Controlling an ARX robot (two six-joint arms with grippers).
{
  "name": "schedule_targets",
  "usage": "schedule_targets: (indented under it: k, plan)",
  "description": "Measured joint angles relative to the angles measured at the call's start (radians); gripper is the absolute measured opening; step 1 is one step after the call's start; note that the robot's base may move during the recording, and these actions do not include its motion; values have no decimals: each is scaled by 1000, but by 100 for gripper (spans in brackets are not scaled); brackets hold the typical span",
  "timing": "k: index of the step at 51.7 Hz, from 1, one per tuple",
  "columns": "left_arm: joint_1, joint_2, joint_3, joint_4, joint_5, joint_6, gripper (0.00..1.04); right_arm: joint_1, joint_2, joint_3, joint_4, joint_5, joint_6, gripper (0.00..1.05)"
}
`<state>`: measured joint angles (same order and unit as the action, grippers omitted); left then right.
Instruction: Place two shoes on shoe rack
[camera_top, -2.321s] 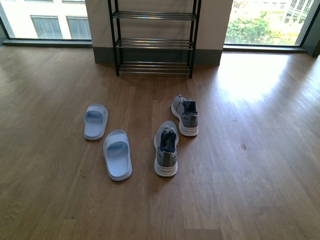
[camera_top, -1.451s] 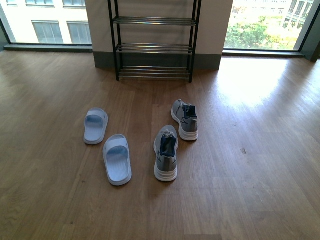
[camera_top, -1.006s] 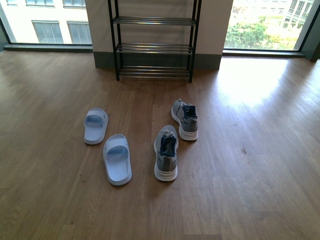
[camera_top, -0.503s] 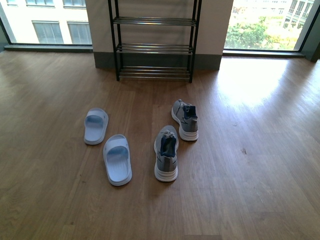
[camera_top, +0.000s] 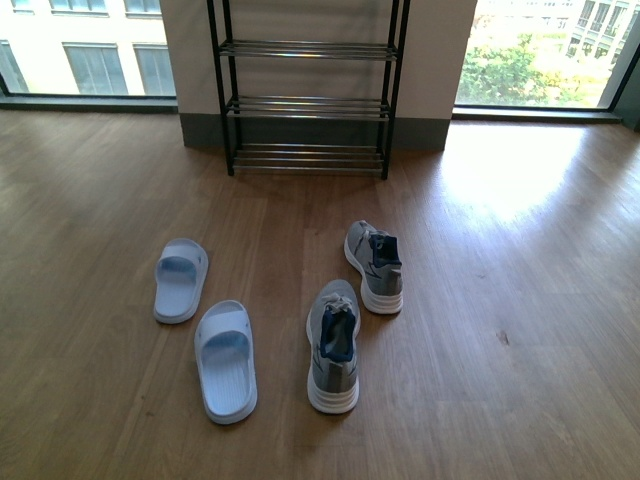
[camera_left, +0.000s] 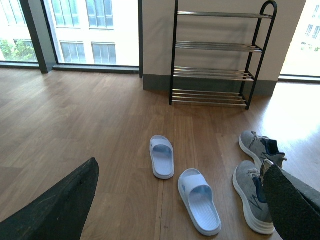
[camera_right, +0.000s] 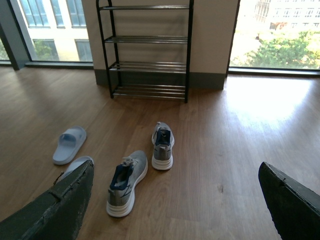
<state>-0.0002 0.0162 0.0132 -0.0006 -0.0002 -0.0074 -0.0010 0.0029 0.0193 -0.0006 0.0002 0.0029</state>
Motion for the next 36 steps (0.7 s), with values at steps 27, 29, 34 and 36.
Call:
schedule_targets:
  k: [27, 29, 34, 36]
  plan:
    - [0, 0, 0, 0, 0, 0, 95, 0, 0, 0, 0, 0, 0, 96]
    - [0, 0, 0, 0, 0, 0, 95, 0, 0, 0, 0, 0, 0, 96]
    - [0, 0, 0, 0, 0, 0, 95, 0, 0, 0, 0, 0, 0, 96]
    - [0, 0, 0, 0, 0, 0, 95, 0, 0, 0, 0, 0, 0, 96]
